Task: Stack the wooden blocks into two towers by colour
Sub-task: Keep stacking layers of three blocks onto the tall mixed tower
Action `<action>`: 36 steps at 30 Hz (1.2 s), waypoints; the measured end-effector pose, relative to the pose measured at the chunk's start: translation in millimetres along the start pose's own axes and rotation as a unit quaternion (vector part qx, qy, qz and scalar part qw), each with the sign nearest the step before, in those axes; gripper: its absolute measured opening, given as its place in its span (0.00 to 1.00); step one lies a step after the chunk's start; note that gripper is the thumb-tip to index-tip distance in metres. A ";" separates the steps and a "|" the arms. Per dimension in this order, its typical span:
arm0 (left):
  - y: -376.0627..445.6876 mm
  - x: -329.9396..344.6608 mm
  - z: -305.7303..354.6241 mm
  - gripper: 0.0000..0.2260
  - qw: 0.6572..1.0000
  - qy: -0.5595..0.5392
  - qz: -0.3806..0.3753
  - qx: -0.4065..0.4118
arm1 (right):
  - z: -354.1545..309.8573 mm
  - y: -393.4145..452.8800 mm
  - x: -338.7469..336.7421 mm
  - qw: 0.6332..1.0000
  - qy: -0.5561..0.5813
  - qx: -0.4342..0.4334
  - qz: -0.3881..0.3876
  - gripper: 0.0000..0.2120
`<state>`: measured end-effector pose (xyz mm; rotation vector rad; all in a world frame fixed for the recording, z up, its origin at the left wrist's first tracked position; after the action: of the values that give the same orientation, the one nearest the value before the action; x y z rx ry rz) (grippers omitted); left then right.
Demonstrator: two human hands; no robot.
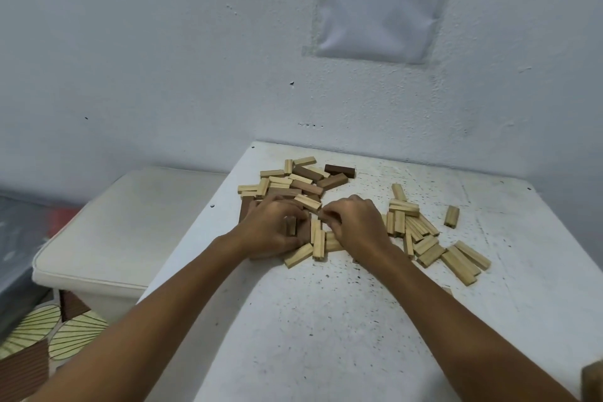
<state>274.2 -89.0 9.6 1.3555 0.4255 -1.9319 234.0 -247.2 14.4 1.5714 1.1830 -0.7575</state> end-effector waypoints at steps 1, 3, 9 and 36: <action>-1.6 -2.5 0.5 0.25 1.000 -0.012 0.016 0.000 | 0.3 -1.5 -3.7 0.999 0.039 0.014 0.008 0.08; -7.4 -9.2 1.4 0.31 0.997 -0.044 0.058 0.013 | 0.0 -5.1 -14.0 0.994 0.100 0.039 0.035 0.07; -54.8 -16.3 7.4 0.27 0.984 -0.093 0.141 0.053 | -29.0 -39.1 -38.2 0.976 0.213 0.050 -0.003 0.12; -90.5 -31.6 -49.1 0.17 0.995 0.043 0.075 -0.042 | -80.5 -129.0 -5.7 0.985 0.066 -0.101 -0.124 0.21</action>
<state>247.7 15.3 7.0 1.3782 0.4297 -1.7207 104.4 -168.3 1.6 1.3383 1.5234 -0.6750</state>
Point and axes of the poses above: each hand's wrist, its own y-axis towards the middle knuckle, its own x-axis out of the palm, z = x × y, the point moved 5 cm from there along y, towards the middle knuckle, and after that the axes turned 5 degrees about x, right-handed, at the moved point
